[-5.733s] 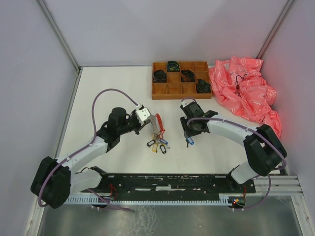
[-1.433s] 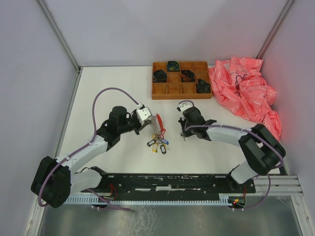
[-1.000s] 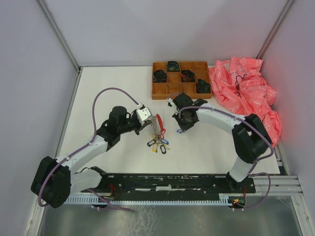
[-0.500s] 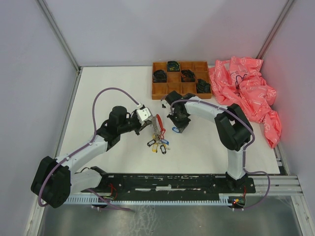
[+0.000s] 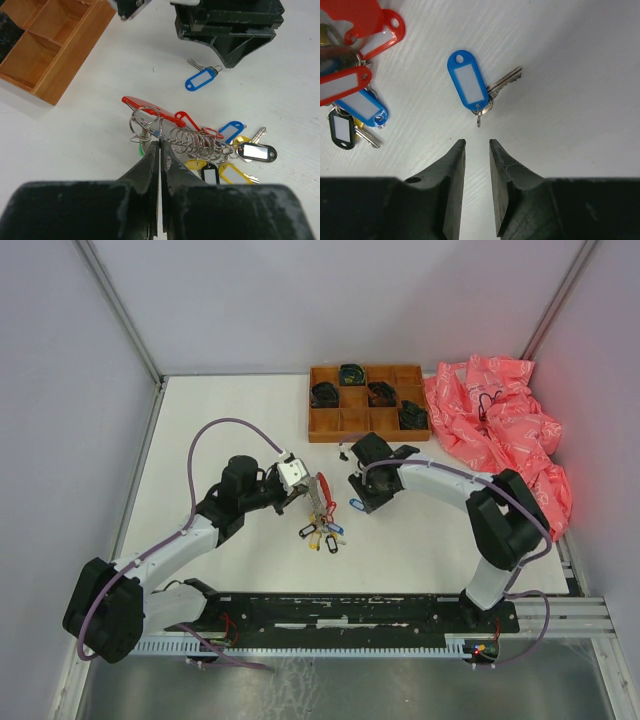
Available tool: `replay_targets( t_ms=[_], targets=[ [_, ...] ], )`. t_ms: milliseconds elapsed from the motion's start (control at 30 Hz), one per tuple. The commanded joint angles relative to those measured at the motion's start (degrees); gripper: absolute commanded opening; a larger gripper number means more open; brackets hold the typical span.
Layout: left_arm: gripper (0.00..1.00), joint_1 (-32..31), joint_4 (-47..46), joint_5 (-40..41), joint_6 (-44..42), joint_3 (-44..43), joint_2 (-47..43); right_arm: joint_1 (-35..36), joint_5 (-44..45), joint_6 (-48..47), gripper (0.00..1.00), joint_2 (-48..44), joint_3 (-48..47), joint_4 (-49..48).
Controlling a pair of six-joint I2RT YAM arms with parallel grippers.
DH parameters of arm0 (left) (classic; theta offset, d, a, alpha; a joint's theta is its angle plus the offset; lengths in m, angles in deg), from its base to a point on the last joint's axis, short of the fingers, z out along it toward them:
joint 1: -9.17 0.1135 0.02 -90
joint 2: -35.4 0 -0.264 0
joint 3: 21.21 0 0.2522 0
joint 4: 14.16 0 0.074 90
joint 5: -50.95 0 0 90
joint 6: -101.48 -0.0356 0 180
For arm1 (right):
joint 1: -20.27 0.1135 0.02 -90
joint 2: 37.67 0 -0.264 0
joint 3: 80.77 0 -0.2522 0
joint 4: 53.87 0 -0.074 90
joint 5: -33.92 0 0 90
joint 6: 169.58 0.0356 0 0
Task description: Put the keys on the keyring
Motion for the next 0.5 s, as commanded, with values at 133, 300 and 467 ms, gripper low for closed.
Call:
replay_targets(
  t_ms=[133, 300, 467],
  targets=[
    [0.03, 0.12, -1.32, -1.63, -1.12, -2.47, -0.46, -0.56, 0.1, 3.34, 0.38, -13.6, 13.7, -19.48],
    [0.03, 0.07, -1.22, -1.8, -1.07, -2.6, -0.4, -0.58, 0.34, 3.78, 0.36, -15.53, 19.7, -28.67],
    [0.03, 0.07, -1.17, -1.8, -1.12, -2.56, -0.48, -0.57, -0.41, 4.19, 0.34, -14.04, 21.89, -32.78]
  ],
)
